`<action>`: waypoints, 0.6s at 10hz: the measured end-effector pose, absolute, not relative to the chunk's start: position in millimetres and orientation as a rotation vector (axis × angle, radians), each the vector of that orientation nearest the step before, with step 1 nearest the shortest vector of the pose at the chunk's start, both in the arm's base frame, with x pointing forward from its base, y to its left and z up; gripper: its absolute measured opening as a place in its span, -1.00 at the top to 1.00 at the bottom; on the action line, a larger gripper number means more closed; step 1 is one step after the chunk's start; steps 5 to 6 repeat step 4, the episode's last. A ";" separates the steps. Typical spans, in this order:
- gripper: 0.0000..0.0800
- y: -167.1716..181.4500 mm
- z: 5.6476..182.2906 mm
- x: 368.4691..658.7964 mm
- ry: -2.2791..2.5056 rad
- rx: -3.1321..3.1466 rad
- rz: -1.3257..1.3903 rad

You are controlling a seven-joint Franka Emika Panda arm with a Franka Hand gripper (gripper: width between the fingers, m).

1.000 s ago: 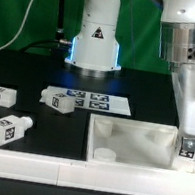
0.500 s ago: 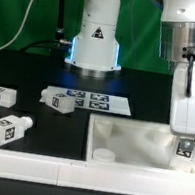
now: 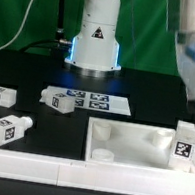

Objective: Assemble one leg

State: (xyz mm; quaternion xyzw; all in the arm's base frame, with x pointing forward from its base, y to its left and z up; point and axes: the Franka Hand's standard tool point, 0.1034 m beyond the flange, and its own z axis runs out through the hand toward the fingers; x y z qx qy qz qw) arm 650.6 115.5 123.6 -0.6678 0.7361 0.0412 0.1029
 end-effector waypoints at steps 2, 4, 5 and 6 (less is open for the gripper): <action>-0.62 118.1 126.3 653.9 2.144 -1.995 0.122; -0.62 118.5 125.5 653.6 2.144 -1.997 0.123; -0.62 118.5 125.5 653.6 2.144 -1.997 0.123; -0.62 118.5 125.5 653.6 2.144 -1.997 0.123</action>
Offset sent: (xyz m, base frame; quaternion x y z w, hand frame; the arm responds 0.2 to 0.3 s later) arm 0.0000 0.0000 0.0000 0.0000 0.0000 0.0000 1.0000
